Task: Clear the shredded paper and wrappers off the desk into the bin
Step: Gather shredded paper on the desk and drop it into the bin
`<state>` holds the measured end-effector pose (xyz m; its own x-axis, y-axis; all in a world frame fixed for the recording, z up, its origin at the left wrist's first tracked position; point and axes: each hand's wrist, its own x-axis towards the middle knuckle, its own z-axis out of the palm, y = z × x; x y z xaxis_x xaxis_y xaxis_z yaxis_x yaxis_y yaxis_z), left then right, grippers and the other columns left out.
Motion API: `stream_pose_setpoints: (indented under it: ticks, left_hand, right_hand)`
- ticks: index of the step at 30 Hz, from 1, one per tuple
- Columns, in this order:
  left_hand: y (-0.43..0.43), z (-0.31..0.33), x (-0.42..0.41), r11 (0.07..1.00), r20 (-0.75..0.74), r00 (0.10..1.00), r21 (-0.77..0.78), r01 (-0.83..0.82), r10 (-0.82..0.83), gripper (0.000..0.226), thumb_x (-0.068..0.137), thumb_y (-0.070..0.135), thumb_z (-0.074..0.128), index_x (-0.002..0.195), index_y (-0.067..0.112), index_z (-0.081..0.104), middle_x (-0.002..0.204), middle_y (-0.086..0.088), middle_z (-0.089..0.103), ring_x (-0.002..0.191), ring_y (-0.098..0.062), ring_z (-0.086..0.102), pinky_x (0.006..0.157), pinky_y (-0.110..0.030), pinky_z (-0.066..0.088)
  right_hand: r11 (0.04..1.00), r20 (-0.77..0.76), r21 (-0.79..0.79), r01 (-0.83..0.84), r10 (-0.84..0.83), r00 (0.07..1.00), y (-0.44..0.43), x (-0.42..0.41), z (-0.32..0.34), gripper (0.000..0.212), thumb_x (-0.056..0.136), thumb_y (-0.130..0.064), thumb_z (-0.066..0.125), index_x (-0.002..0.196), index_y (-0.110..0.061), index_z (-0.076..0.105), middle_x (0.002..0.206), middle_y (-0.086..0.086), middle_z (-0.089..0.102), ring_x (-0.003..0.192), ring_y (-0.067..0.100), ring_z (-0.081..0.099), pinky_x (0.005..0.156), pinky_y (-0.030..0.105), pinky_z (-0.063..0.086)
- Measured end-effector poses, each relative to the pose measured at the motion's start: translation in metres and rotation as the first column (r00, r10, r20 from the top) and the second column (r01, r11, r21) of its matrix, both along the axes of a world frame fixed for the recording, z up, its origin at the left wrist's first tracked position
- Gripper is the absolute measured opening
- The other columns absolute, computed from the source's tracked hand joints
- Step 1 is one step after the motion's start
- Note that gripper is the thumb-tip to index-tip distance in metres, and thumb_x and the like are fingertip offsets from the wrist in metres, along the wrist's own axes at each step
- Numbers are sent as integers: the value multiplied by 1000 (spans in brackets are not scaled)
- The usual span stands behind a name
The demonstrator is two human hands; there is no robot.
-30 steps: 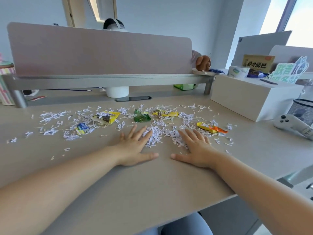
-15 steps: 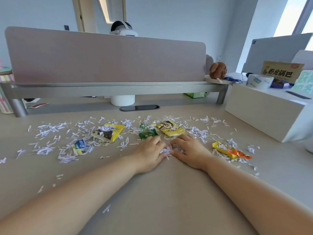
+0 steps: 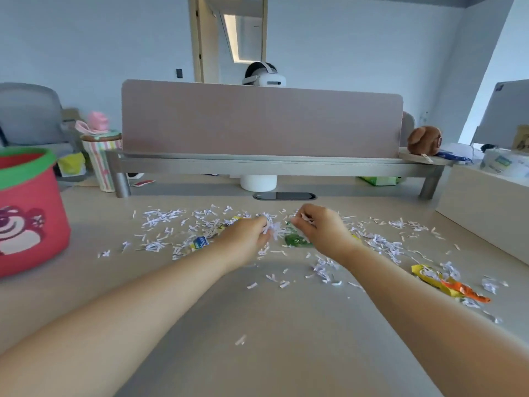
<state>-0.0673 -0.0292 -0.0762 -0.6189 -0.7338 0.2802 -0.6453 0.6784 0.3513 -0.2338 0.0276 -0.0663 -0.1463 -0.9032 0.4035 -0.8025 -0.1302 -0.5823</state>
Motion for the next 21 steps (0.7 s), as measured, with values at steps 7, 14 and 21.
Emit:
stream_pose_setpoints:
  ticks: [7,14,21]
  left_hand:
    - [-24,55,127,956,-119,956,-89,-278,267,41,97,31,38,61,21,21,56,-1,32,55,-23,32,51,-37,13]
    - [-50,121,257,814,-231,860,-286,-506,454,35,97,27,39,66,15,30,59,-9,38,69,-37,44,56,-36,12]
    - [-109,143,340,742,-59,757,-162,-651,651,24,96,27,41,81,9,43,74,-8,46,77,-26,43,59,-31,26]
  right_hand:
    - [966,167,-131,-224,244,955,-71,121,50,32,91,-28,52,75,0,53,62,7,44,53,14,35,49,18,31]
    - [871,197,-281,-403,464,864,-134,254,107,33,91,-28,51,62,-11,50,61,8,49,57,18,42,52,24,36]
    - [830,273,-341,-441,536,799,-180,333,132,27,91,-28,51,71,-10,52,52,-5,42,46,5,41,53,24,37]
